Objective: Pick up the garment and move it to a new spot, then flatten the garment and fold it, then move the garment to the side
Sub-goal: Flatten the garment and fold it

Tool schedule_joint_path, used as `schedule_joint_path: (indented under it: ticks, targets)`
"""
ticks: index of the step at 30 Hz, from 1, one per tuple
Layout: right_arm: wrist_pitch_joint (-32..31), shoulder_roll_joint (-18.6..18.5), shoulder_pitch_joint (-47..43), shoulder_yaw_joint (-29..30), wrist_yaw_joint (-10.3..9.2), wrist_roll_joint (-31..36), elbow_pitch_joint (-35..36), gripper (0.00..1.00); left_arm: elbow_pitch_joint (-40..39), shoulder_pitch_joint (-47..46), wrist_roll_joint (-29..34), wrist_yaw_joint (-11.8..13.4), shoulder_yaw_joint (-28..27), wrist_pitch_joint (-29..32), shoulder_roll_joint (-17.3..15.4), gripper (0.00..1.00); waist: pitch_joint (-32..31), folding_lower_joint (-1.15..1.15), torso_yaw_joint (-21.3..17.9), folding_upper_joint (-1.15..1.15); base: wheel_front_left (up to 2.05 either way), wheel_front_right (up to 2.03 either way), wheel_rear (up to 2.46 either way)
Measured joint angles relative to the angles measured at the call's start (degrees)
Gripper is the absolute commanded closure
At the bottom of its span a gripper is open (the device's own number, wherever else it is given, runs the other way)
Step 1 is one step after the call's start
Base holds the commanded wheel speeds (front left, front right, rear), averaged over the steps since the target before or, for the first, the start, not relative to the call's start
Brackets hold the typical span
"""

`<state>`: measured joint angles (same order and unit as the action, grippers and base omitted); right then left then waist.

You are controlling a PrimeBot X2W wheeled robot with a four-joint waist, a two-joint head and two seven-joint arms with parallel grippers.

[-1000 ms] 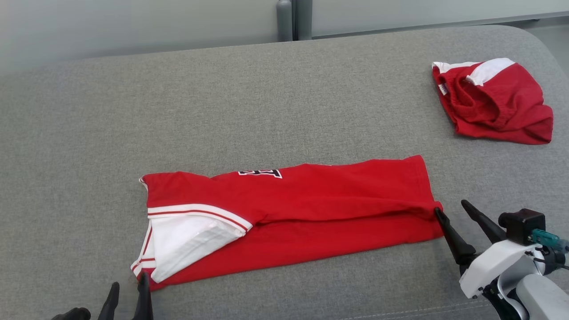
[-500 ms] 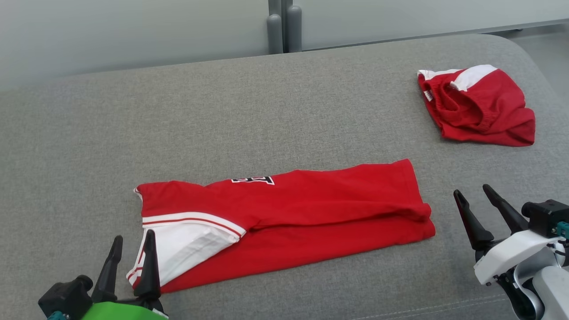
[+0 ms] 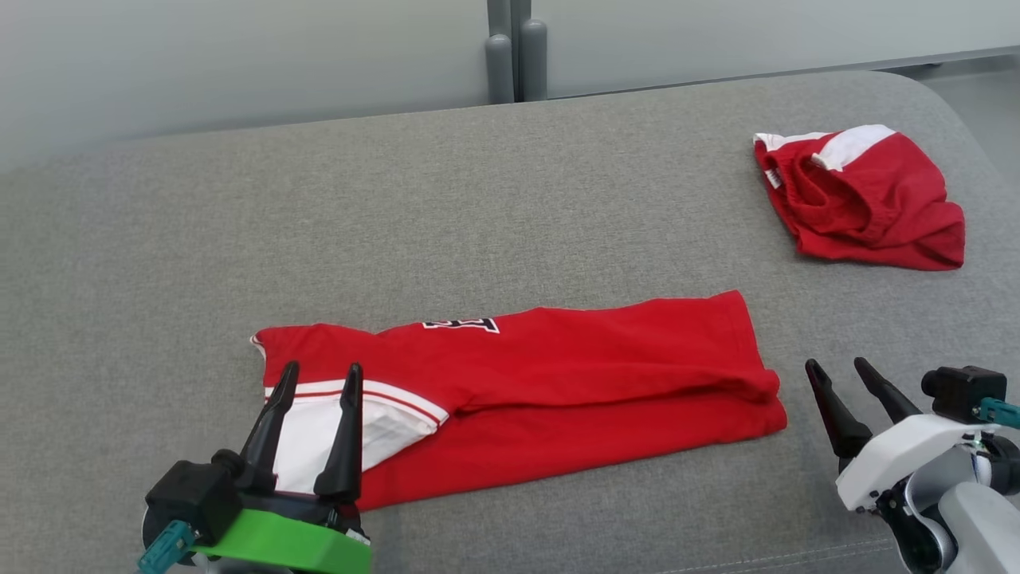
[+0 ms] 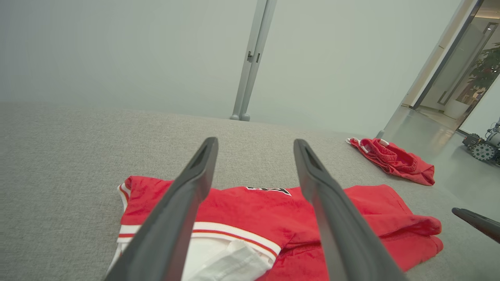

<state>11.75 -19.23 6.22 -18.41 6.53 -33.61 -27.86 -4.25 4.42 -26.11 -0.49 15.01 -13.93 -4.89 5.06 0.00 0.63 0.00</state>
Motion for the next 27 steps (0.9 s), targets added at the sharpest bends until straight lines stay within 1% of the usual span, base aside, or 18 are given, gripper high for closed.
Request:
schedule_joint_path:
  ticks: [9, 12, 15, 16, 19, 20, 21, 22, 24, 27]
  targets:
    - [-4.1, 1.1, 4.2, -0.4, 0.02, -2.1, -4.3, 0.00, -0.4, 0.0, 1.4, 1.0, 0.0, 0.0, 0.0, 0.00, 0.7, 0.00, 3.4, 0.00, 0.00, 0.00, 0.00]
    - [-6.1, 1.4, 5.3, -0.7, 0.49, -3.0, -5.8, 0.00, -0.5, 0.0, 1.4, 1.5, 0.0, -0.3, 0.1, 0.00, 1.0, 0.00, 4.6, 0.00, 0.00, 0.00, 0.00]
    - [-7.4, 1.4, 6.0, -1.0, 0.51, -3.7, -7.3, 0.00, -0.6, 0.0, 1.4, 1.7, -0.2, -0.3, 0.2, 0.00, 1.3, 0.00, 5.6, 0.00, 0.00, 0.00, 0.00]
    - [-9.5, 1.5, 7.8, -1.9, 0.52, -4.4, -9.1, 0.00, -0.8, 0.0, 1.4, 2.5, -0.7, -0.3, 0.2, 0.00, 1.9, 0.00, 6.3, 0.00, 0.00, 0.00, 0.00]
    - [-10.6, 1.7, 7.9, -2.3, 0.52, -5.0, -10.1, 0.00, -1.2, 0.0, 1.4, 2.6, -0.7, -0.3, 0.3, 0.00, 2.0, 0.00, 6.3, 0.00, 0.00, 0.00, 0.00]
    - [-11.0, 1.8, 7.9, -2.4, 0.52, -5.4, -10.4, 0.04, -1.3, 0.0, 1.3, 2.6, -0.7, -0.3, 0.3, 0.00, 2.0, 0.00, 6.3, 0.00, 0.00, 0.00, 0.00]
    - [-11.8, 2.2, 8.3, -2.4, 0.52, -6.3, -10.8, 0.55, -1.5, 0.0, 1.3, 2.6, -0.7, -0.3, 0.4, 0.00, 2.1, 0.00, 6.1, 0.00, 0.00, 0.00, 0.00]
    - [-11.9, 2.2, 8.6, -2.5, 0.52, -6.6, -11.0, 0.58, -1.5, 0.0, 1.3, 2.6, -0.8, -0.3, 0.4, 0.00, 2.1, 0.00, 6.1, 0.00, 0.00, 0.00, 0.00]
    - [-12.5, 2.3, 8.8, -2.9, 0.52, -7.8, -10.9, 0.60, -1.5, 0.0, 1.3, 2.9, -0.9, -0.3, 0.4, 0.00, 2.2, 0.00, 5.9, 0.00, 0.00, 0.00, 0.00]
    - [-12.9, 3.2, 8.9, -3.9, 0.52, -10.3, -10.0, 0.71, -1.6, 0.0, 1.3, 3.0, -1.3, -0.3, 0.4, 0.00, 2.4, 0.00, 5.7, 0.00, 0.00, 0.00, 0.00]
